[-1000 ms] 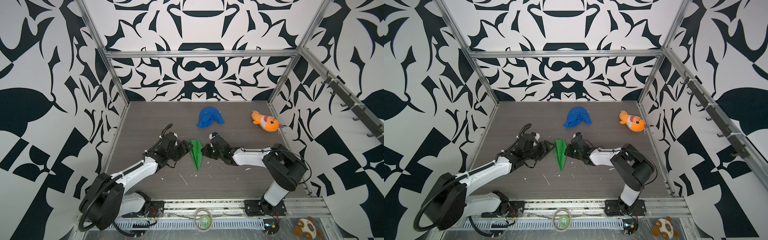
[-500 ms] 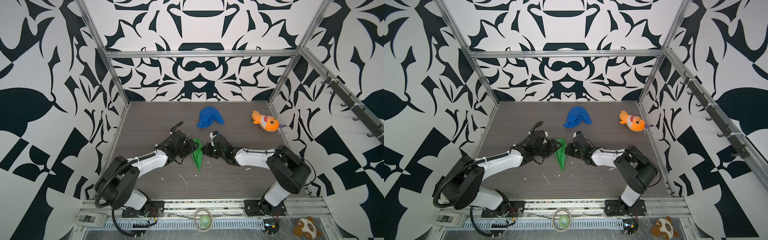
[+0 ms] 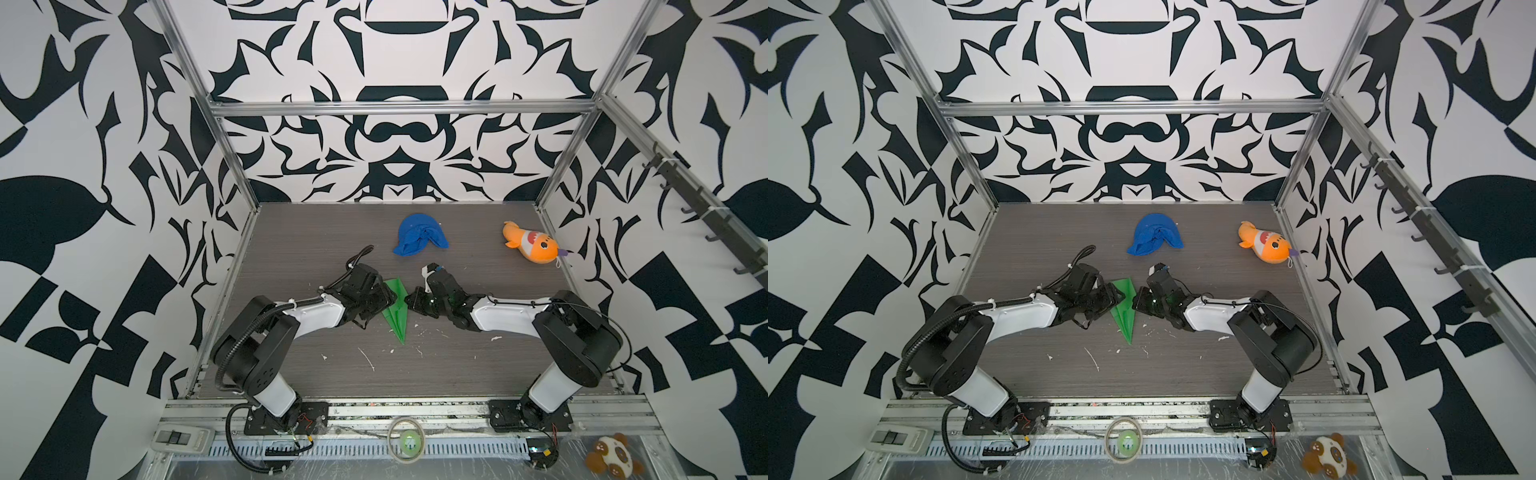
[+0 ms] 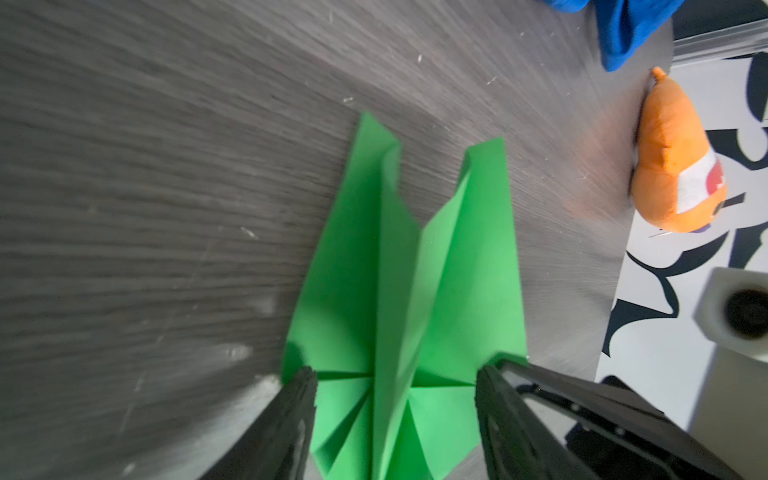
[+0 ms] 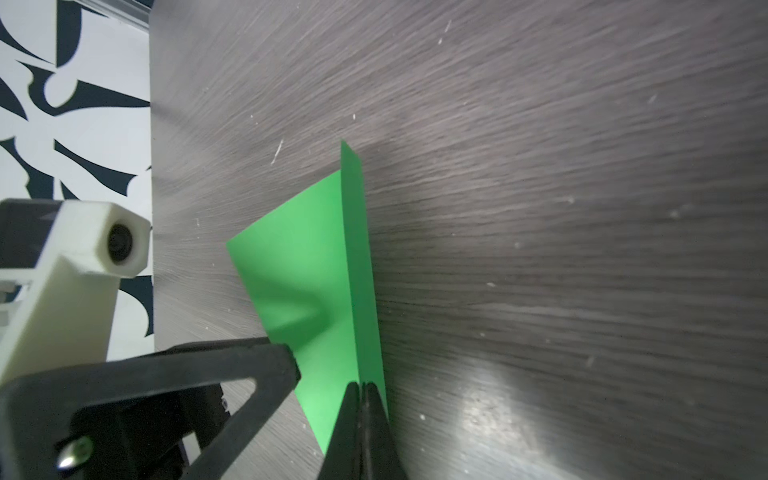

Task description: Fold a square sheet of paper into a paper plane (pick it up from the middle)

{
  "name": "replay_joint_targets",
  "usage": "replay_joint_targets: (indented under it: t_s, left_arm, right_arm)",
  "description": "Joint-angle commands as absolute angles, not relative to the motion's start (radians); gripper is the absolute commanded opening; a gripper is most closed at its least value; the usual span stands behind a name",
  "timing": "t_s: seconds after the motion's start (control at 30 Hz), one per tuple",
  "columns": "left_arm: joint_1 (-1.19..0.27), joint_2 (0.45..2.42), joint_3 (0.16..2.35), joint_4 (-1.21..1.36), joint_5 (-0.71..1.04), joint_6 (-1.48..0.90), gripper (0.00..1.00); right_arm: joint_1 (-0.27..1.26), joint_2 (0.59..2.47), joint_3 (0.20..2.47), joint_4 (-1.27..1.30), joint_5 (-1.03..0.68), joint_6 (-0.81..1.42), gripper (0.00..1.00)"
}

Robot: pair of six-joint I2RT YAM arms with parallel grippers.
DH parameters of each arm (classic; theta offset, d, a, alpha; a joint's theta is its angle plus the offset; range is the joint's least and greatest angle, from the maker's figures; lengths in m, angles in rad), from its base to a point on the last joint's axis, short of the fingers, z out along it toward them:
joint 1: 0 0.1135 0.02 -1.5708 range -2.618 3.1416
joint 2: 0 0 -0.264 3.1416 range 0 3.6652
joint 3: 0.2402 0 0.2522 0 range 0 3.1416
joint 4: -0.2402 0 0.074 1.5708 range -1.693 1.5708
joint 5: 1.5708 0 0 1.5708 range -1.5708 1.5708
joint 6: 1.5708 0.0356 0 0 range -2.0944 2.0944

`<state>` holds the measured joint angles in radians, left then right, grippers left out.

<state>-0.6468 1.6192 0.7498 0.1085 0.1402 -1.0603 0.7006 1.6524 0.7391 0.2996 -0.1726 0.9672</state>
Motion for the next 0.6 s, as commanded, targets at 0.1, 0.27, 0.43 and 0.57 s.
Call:
replay_joint_targets:
  t_s: [0.1, 0.27, 0.43, 0.57]
  left_arm:
    - [-0.649, 1.671, 0.776, 0.114, 0.154, -1.053, 0.63]
    - [-0.648, 1.685, 0.782, 0.108, 0.154, -1.054, 0.60]
    - [-0.648, 1.690, 0.784, 0.107, 0.162, -1.052, 0.59]
    - [-0.649, 1.666, 0.788, 0.094, 0.163, -1.044, 0.58]
  right_arm:
    - [0.660, 1.657, 0.727, 0.260, -0.241, 0.853, 0.15]
    - [0.634, 1.701, 0.717, 0.278, -0.313, 0.829, 0.18]
    - [0.629, 1.716, 0.727, 0.301, -0.395, 0.787, 0.23]
    - [0.629, 1.714, 0.727, 0.304, -0.429, 0.765, 0.27]
